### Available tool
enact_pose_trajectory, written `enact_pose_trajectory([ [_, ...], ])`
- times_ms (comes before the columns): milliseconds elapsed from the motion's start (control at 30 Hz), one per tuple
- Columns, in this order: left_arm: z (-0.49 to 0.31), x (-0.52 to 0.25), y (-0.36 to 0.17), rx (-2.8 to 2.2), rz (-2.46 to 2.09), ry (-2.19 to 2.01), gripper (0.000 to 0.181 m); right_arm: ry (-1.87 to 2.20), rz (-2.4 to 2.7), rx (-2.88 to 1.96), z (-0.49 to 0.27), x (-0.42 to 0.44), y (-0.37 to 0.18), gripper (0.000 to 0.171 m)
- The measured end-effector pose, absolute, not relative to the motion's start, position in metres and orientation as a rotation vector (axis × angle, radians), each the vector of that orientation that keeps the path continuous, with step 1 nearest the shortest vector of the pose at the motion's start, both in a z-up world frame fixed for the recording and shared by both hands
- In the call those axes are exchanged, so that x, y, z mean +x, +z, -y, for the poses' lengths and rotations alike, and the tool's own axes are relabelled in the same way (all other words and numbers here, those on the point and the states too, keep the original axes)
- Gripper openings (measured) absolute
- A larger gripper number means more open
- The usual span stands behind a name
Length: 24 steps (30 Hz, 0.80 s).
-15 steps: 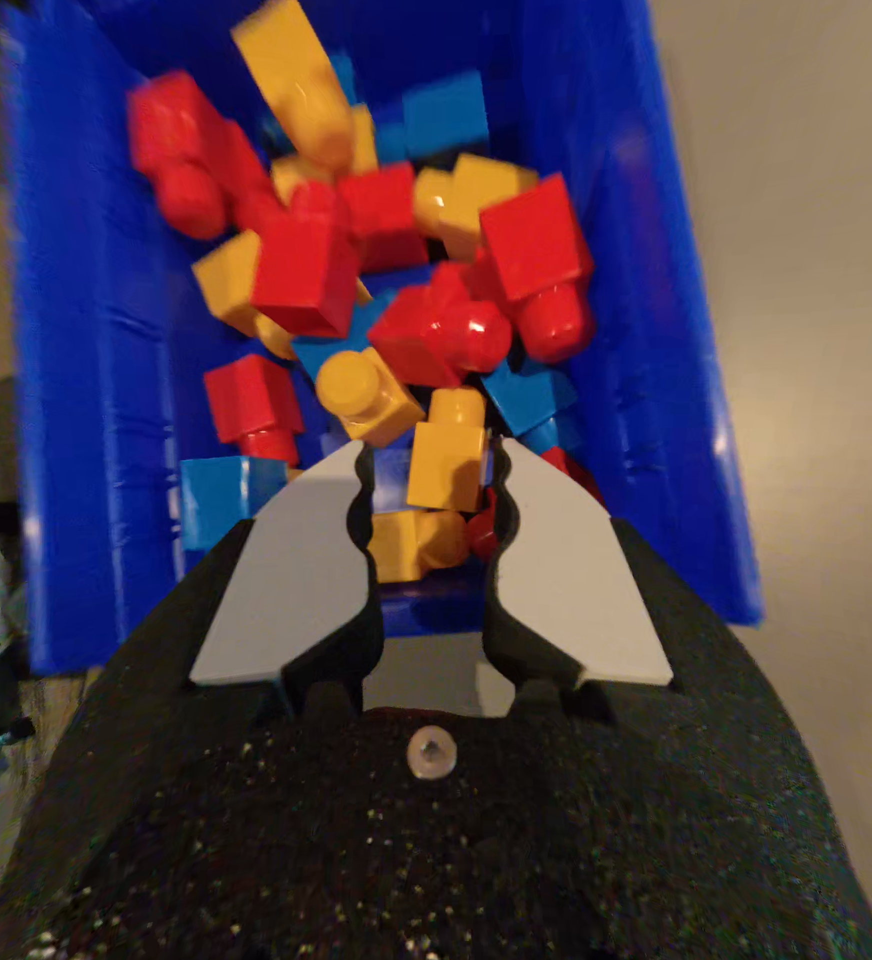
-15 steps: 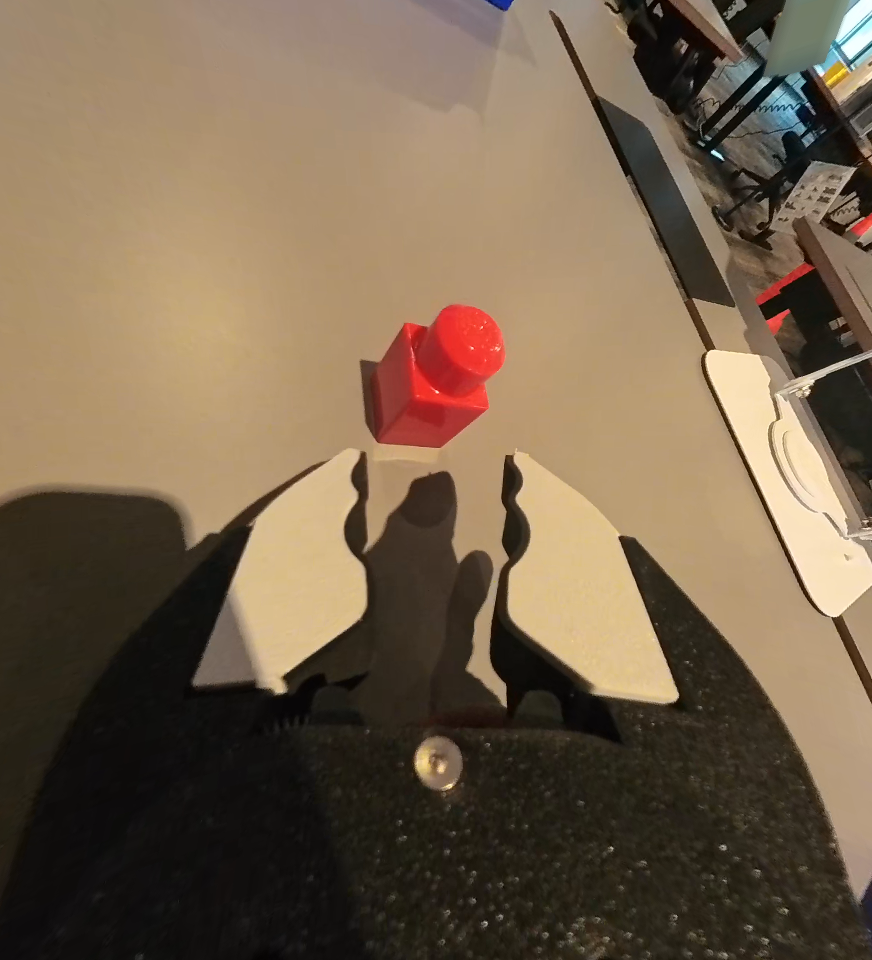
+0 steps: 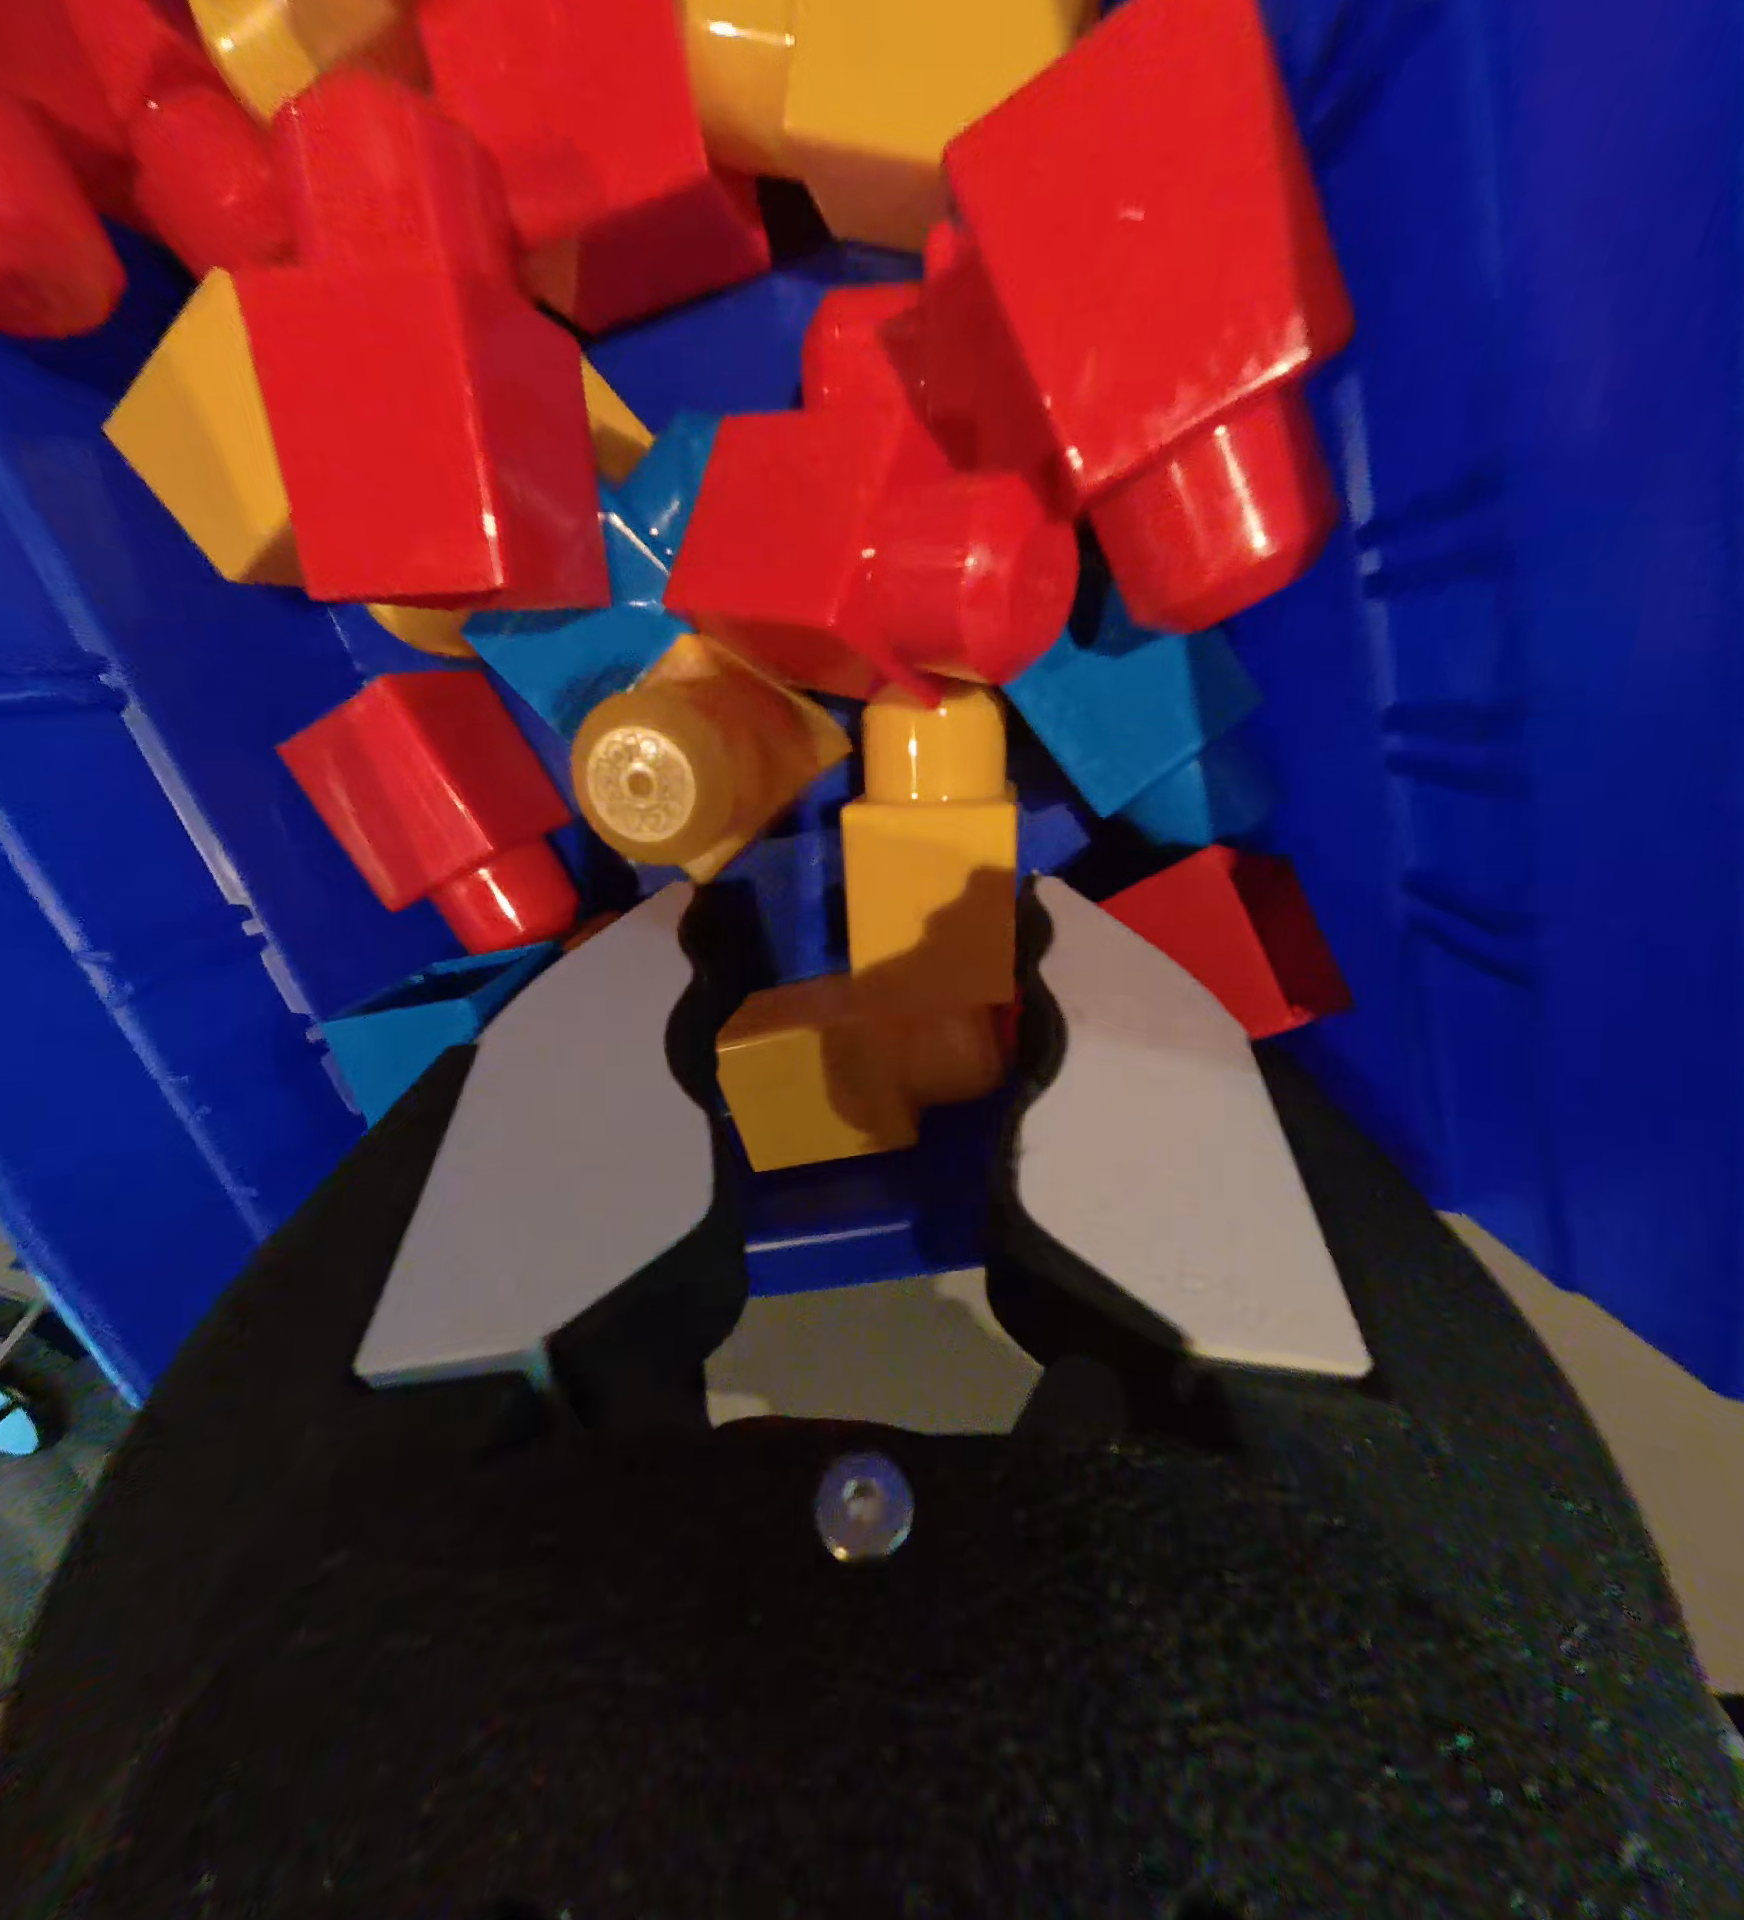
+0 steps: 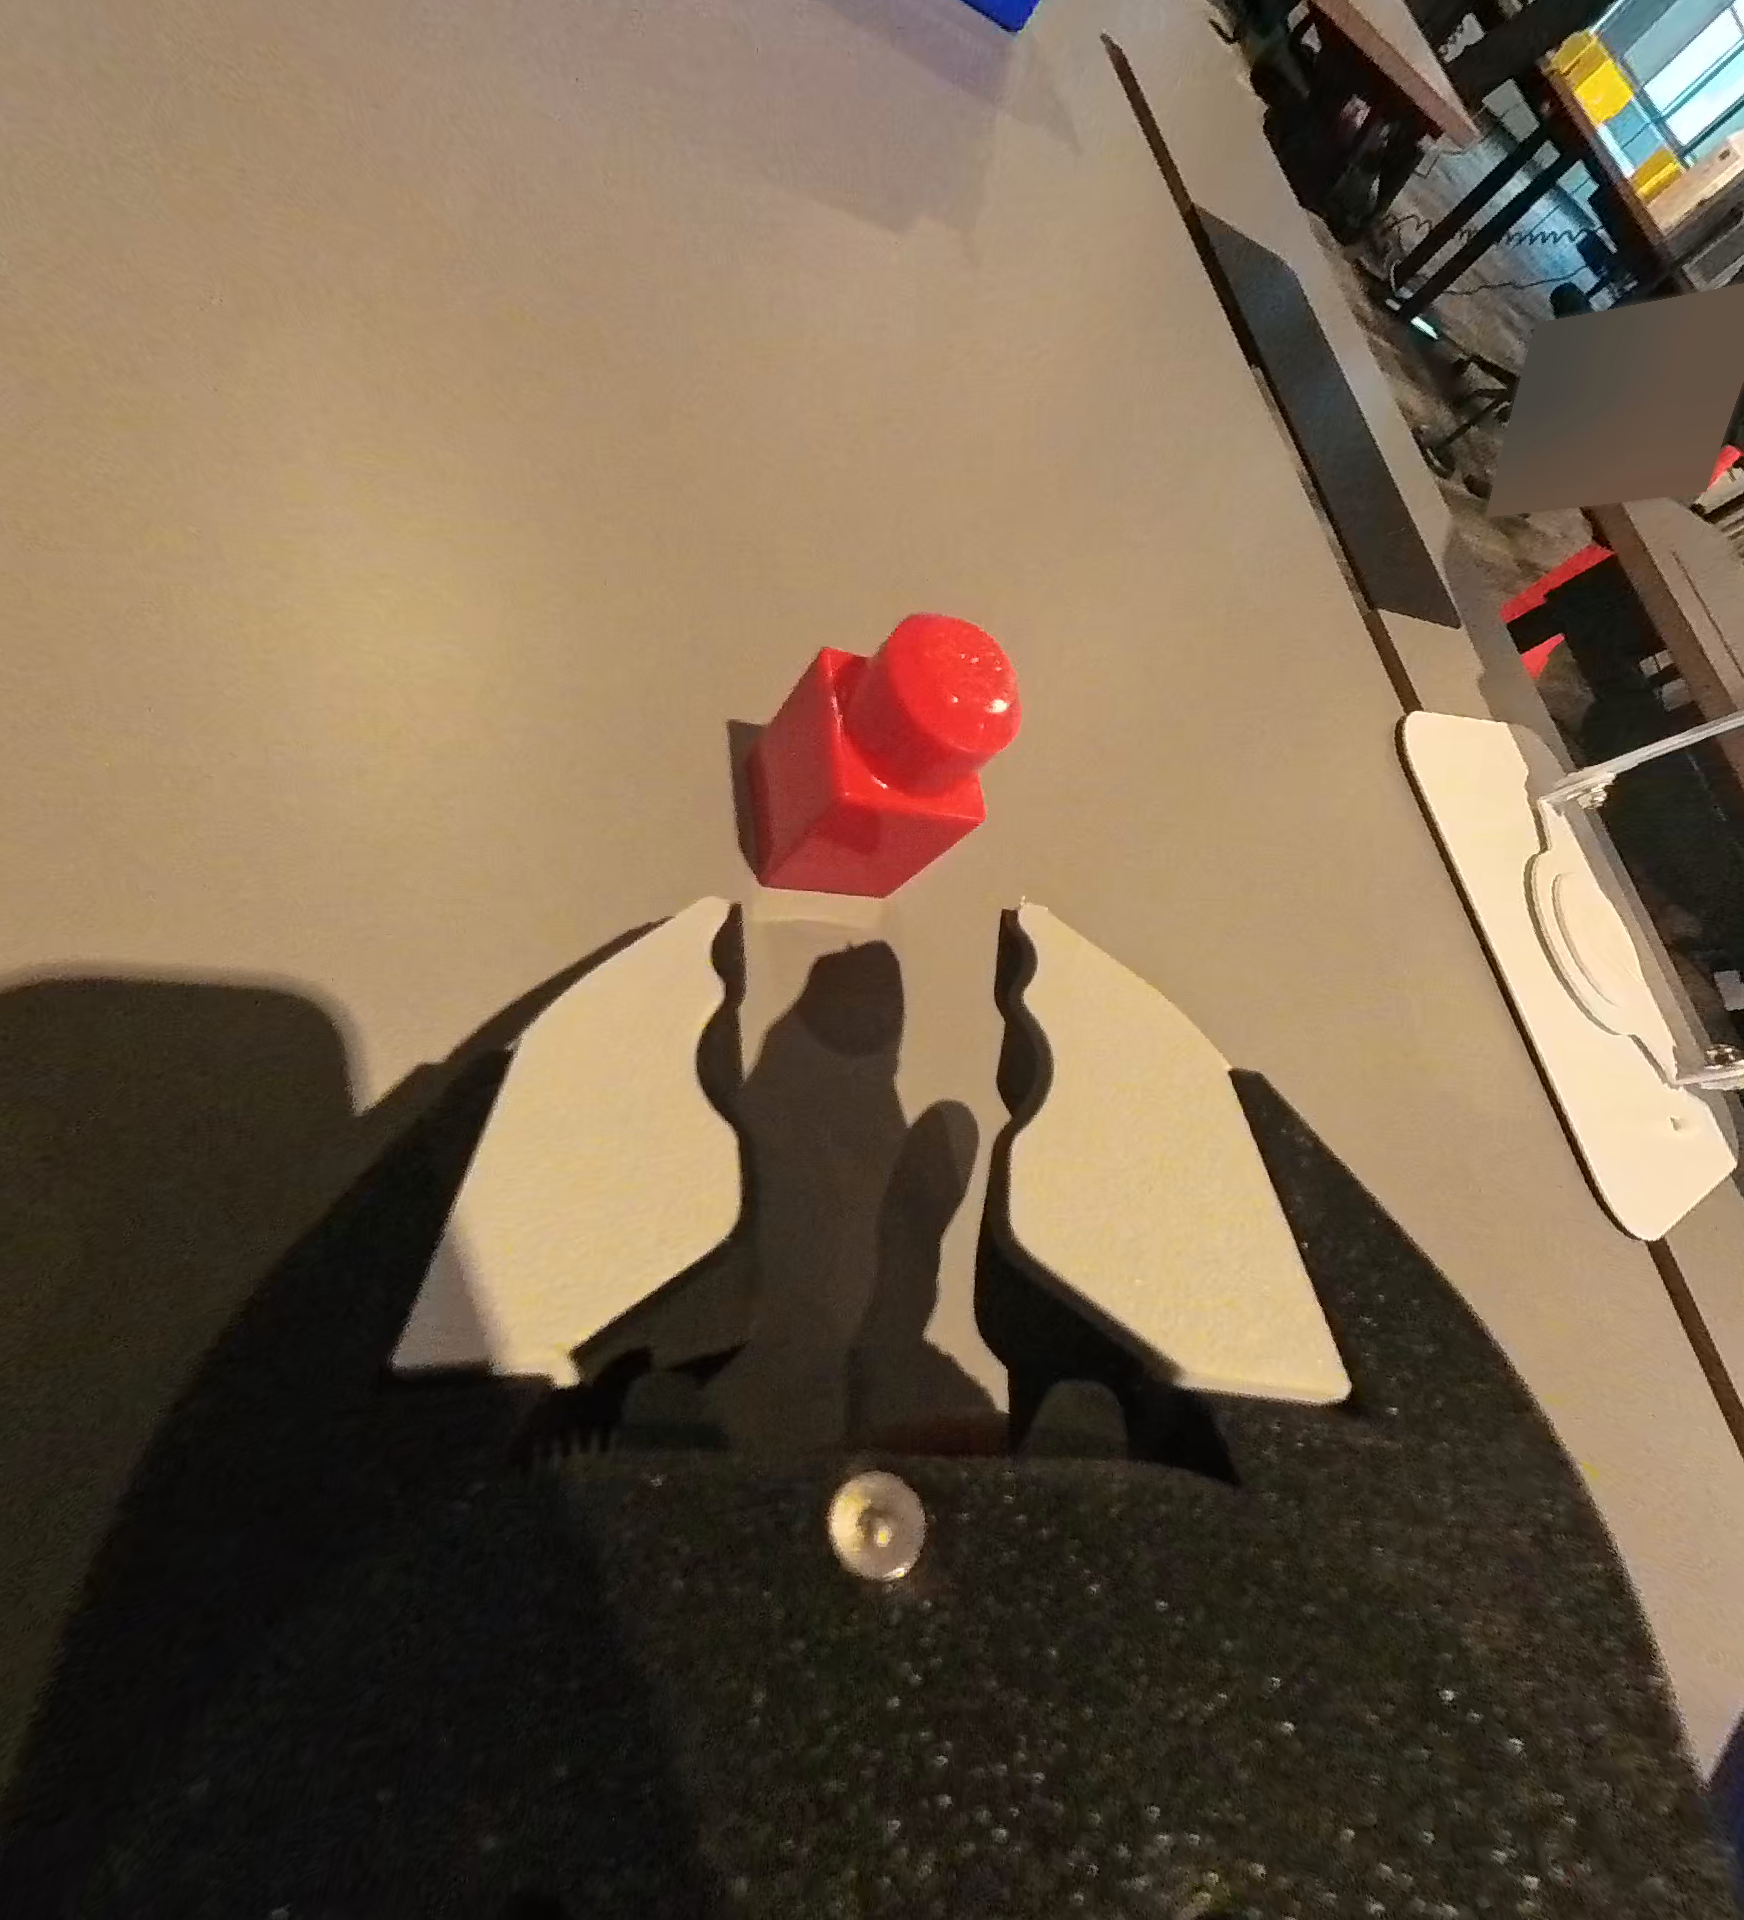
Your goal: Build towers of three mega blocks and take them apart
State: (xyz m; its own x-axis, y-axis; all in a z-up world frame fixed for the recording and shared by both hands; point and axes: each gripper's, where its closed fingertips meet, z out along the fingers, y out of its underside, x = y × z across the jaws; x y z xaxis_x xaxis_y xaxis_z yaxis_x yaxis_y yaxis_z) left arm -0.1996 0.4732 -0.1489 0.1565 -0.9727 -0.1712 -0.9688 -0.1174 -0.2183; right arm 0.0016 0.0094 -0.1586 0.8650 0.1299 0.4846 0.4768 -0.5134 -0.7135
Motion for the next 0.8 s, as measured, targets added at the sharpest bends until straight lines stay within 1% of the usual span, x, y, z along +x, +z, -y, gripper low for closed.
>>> enact_pose_trajectory([
  [67, -0.475, -0.198, -0.149, -2.155, -1.859, -0.025, 0.055, -0.467, 0.441, -2.09, -0.009, 0.001, -0.159, 0.046],
  [167, -0.471, -0.201, -0.165, -2.171, -1.917, 0.017, 0.048, -0.466, 0.44, -2.09, -0.009, 0.002, -0.159, 0.046],
  [267, -0.471, -0.194, -0.178, -2.203, -1.888, -0.032, 0.042, -0.478, 0.44, -2.087, -0.009, 0.002, -0.159, 0.046],
  [367, -0.475, -0.194, -0.172, -2.2, -1.815, -0.028, 0.037, -0.496, 0.442, -2.081, -0.008, 0.002, -0.158, 0.045],
  [467, -0.471, -0.189, -0.141, -2.109, -1.674, -0.106, 0.037, -0.5, 0.437, -2.077, -0.008, 0.003, -0.157, 0.047],
  [533, -0.465, -0.187, -0.109, -2.016, -1.569, -0.151, 0.037, -0.493, 0.416, -2.08, -0.009, 0.005, -0.157, 0.051],
  [633, -0.436, -0.172, -0.056, -1.817, -1.469, -0.273, 0.037, -0.479, 0.376, -2.058, -0.008, 0.008, -0.152, 0.052],
  [700, -0.393, -0.145, -0.024, -1.614, -1.481, -0.471, 0.037, -0.459, 0.332, -2.029, -0.008, 0.01, -0.146, 0.053],
  [800, -0.292, -0.091, 0.007, -1.229, -1.571, -0.872, 0.037, -0.391, 0.251, -1.956, -0.009, 0.012, -0.133, 0.054],
])
